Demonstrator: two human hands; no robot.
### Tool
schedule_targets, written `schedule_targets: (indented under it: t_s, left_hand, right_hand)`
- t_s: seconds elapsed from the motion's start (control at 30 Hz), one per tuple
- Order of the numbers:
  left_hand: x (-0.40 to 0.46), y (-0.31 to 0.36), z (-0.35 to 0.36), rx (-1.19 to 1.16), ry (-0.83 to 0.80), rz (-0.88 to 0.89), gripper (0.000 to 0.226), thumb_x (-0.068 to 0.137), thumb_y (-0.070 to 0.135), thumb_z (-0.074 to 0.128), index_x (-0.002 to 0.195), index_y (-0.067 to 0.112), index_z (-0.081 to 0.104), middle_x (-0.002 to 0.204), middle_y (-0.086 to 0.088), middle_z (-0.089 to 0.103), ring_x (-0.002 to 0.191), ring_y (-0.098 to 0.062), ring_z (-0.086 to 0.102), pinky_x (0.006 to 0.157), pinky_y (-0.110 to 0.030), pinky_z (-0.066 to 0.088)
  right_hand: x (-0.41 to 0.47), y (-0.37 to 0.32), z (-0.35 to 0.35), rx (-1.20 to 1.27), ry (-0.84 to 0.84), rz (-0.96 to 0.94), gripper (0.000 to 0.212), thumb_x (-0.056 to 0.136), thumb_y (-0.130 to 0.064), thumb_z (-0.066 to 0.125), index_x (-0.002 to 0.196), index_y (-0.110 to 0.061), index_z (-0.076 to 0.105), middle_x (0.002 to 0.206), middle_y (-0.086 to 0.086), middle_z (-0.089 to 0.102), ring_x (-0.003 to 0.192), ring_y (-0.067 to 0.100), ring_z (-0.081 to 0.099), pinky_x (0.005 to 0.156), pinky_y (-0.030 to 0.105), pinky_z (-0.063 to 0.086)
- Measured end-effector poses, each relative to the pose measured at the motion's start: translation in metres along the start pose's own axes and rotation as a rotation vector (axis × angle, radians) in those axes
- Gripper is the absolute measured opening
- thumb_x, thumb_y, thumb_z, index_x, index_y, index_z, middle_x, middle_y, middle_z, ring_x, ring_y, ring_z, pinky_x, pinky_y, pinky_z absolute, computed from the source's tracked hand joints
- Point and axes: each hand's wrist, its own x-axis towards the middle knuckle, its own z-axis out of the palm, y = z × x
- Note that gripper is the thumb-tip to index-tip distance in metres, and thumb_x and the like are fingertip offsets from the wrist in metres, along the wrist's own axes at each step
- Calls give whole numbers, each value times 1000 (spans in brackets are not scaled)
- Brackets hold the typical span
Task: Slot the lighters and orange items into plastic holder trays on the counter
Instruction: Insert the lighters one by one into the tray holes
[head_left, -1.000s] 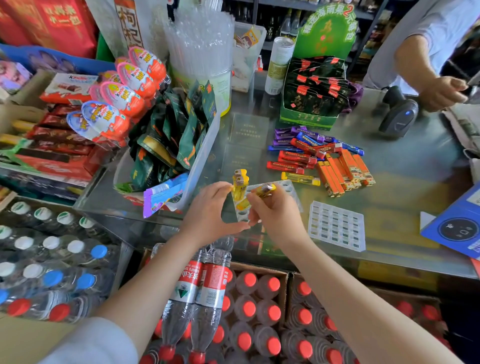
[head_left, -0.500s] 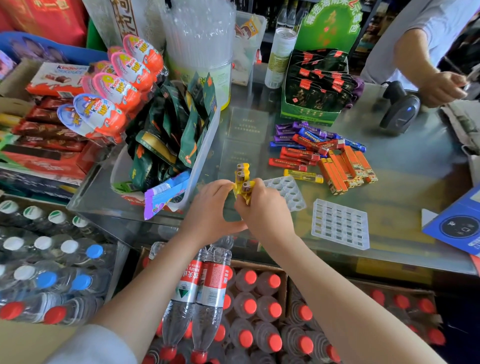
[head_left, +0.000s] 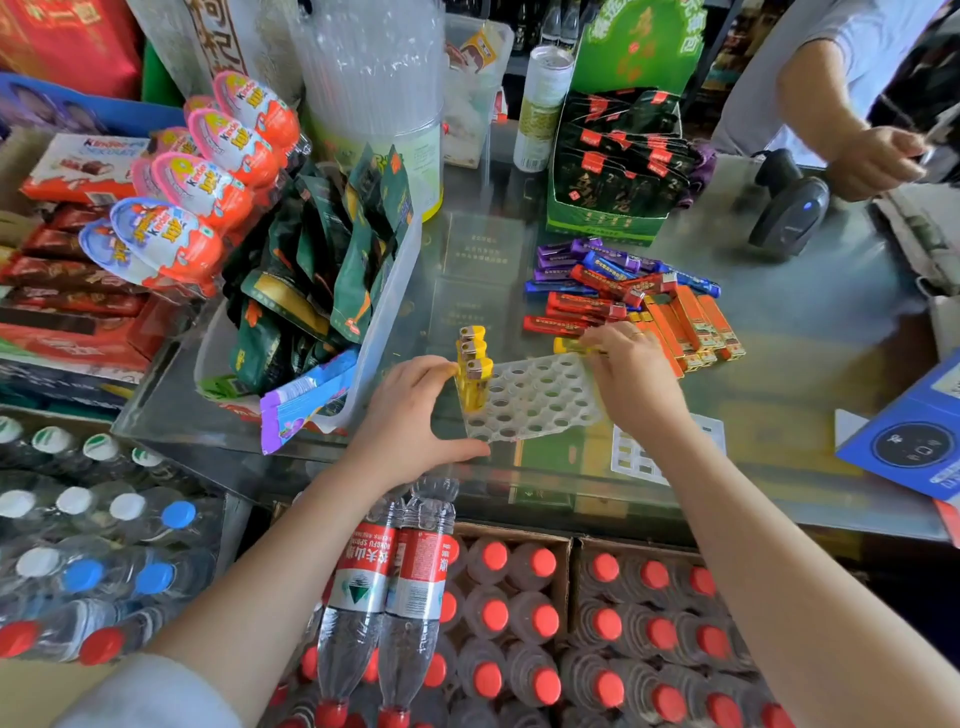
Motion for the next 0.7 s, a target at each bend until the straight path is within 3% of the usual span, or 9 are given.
schedule_targets:
  t_s: [0.13, 0.37, 0.47, 0.57, 0.63, 0.7]
  left_hand:
    - [6, -3, -2, 50, -44, -11, 88, 59, 59, 72, 131, 17, 44, 132, 1, 41, 122, -19, 32, 101, -30, 22]
    - [5, -3, -1, 8, -35, -2, 86, 59, 53, 74, 132, 25, 38, 133, -1, 46, 124, -18, 34, 99, -34, 23]
    - [2, -4, -2, -37, -14, 6, 84, 59, 47, 77, 131, 23, 40, 130, -1, 48, 123, -20, 37, 99, -33, 24]
    - [-4, -1, -3, -192, 14, -2, 83, 58, 44, 78, 128, 30, 37, 121, 18, 44, 119, -9, 39, 99, -25, 28]
    - [-7, 0, -4, -258, 47, -5, 83, 58, 42, 79, 127, 31, 36, 116, 24, 40, 115, -3, 39, 97, -19, 27]
    - [-7, 0, -4, -239, 36, -21, 85, 58, 42, 79, 130, 23, 39, 119, 13, 42, 115, -4, 39, 97, -21, 28]
  right_hand:
    - [8, 17, 3, -279, -25, 63, 30, 89, -2, 44, 116, -7, 54, 122, 12, 56, 111, 34, 42, 91, 42, 36]
    - [11, 17, -1, -199, -48, 50, 25, 87, -17, 57, 112, -10, 55, 118, 12, 55, 108, 32, 44, 89, 42, 38]
    - [7, 11, -11, 65, -45, 69, 19, 86, -14, 59, 105, -12, 56, 104, 6, 59, 87, 23, 55, 69, 31, 45]
    - [-3, -5, -27, 618, -46, 137, 15, 81, -9, 66, 92, -16, 61, 72, -3, 64, 58, 7, 60, 52, 15, 46]
    - [-11, -14, -36, 826, -70, 91, 21, 78, -4, 68, 84, -23, 63, 62, -9, 64, 51, 2, 57, 52, 11, 46]
    - [-18, -22, -40, 814, -140, -4, 24, 75, -2, 70, 82, -25, 65, 60, -14, 64, 52, 0, 55, 53, 10, 45]
